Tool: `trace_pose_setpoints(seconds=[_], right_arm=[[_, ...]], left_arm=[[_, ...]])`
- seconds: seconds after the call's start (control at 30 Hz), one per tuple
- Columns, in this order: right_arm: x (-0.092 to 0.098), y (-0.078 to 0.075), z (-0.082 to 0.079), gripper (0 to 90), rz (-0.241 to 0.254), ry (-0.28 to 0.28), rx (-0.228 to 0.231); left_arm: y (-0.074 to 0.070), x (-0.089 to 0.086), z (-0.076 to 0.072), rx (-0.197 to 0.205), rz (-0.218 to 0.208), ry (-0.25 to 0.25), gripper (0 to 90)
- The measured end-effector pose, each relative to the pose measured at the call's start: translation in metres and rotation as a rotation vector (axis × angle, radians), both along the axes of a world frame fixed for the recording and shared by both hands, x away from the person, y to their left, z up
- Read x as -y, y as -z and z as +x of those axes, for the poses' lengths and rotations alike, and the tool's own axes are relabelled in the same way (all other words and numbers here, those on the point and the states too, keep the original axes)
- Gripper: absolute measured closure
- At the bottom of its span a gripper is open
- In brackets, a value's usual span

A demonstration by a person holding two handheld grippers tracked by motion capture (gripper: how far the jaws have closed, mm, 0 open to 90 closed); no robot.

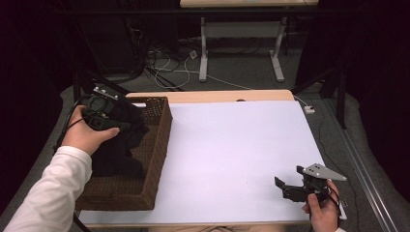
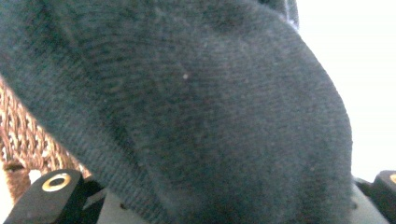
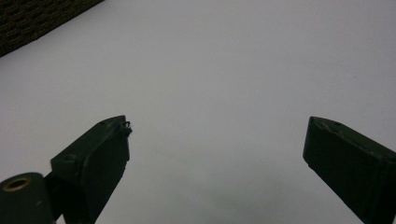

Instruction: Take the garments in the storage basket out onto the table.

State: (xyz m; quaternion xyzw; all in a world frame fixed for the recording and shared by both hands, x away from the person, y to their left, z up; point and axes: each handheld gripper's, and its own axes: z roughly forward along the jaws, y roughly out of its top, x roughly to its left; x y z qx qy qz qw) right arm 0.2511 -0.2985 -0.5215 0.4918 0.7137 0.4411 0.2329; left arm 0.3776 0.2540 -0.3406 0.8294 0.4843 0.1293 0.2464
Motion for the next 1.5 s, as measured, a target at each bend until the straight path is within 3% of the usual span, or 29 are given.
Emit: trace_pose_setpoints(seconds=[0.17,0.53,1.2,1.5], right_arm=[[0.000,0.000,0.000,6.5,-0.001,0.000,-0.001],[0.000,0.000,0.000,6.5,-0.002,-0.002,-0.004],[0.001,0.000,0.000,6.5,-0.003,-0.002,-0.007],[0.001,-0.001,0.000,6.5,0.000,-0.005,-0.004]], left_arm=[[-0.010,0.016,0.004,0.007,-0.003,0.032,62.3],[-0.013,0.047,0.014,0.011,-0.007,0.100,62.4],[-0.004,0.119,0.029,-0.006,-0.013,0.218,62.3],[0.008,0.150,0.032,-0.027,-0.006,0.275,62.3]])
